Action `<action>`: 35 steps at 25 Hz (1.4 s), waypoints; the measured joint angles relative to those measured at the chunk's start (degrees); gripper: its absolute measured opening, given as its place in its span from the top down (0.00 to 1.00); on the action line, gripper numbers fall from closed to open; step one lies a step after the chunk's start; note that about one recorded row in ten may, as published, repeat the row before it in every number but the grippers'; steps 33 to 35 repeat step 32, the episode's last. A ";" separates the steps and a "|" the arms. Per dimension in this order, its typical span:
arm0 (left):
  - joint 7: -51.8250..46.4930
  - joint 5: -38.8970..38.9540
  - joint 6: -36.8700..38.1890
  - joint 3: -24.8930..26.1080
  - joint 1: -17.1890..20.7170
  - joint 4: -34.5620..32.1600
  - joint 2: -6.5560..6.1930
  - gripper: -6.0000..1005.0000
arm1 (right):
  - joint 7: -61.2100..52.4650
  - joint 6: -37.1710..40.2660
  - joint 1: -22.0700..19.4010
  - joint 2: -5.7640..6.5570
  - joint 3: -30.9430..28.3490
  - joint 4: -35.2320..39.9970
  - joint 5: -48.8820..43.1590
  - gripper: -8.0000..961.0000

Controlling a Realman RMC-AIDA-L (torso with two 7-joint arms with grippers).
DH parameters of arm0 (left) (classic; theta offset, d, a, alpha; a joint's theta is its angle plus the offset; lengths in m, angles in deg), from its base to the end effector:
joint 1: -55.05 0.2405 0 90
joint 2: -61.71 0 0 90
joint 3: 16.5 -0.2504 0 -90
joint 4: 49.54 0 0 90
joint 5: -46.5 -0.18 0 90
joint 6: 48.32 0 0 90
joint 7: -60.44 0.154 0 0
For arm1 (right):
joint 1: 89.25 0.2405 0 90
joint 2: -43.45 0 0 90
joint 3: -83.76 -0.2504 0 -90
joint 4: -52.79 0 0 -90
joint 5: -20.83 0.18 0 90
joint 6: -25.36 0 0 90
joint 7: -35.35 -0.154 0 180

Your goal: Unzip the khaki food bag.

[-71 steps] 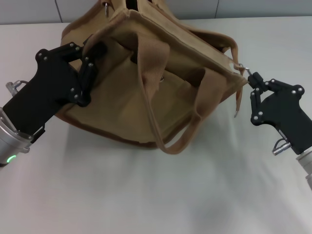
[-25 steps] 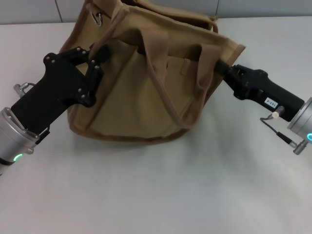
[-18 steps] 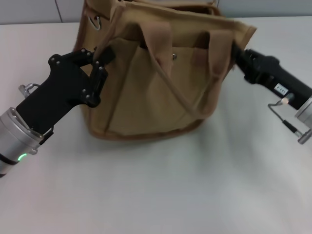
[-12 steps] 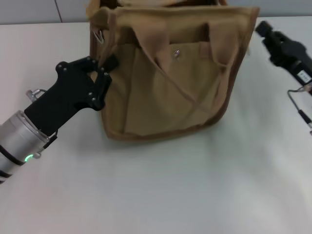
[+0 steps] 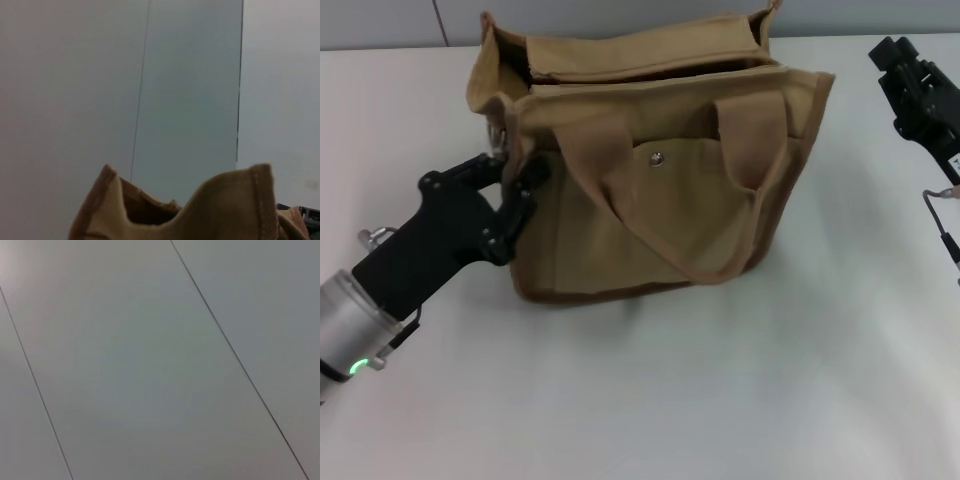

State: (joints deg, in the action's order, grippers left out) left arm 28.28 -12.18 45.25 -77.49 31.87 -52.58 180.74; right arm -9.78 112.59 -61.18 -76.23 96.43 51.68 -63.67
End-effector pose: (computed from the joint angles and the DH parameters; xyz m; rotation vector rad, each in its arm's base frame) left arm -0.2470 0.2595 -0.0243 -2.1492 -0.3917 -1.1674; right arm 0.2545 0.3078 0.0038 -1.7485 0.7541 1.3198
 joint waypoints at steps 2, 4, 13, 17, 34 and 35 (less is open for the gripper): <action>-0.34 -0.01 0.91 0.65 1.24 -0.58 -0.18 0.83 | -0.09 0.43 -0.54 -0.02 -0.55 -0.18 0.02 0.87; -0.32 -0.24 2.86 0.93 3.04 -2.10 -0.54 0.76 | -0.26 1.18 -1.54 0.02 -0.83 -0.27 0.04 0.79; -10.19 -4.34 13.49 -0.57 11.31 -11.17 -8.60 0.48 | -9.55 13.21 -5.80 0.77 6.30 14.29 -6.73 0.41; -12.99 -14.31 15.23 -0.96 10.95 -11.81 -11.41 0.34 | -15.72 29.03 -5.48 2.63 17.47 25.94 -17.85 0.29; -17.00 -27.44 16.38 -0.78 9.59 -14.68 -12.11 0.16 | -15.62 31.51 -3.21 0.68 26.96 28.55 -28.37 0.12; -17.00 -27.44 16.38 -0.78 9.59 -14.68 -12.11 0.16 | -15.62 31.51 -3.21 0.68 26.96 28.55 -28.37 0.12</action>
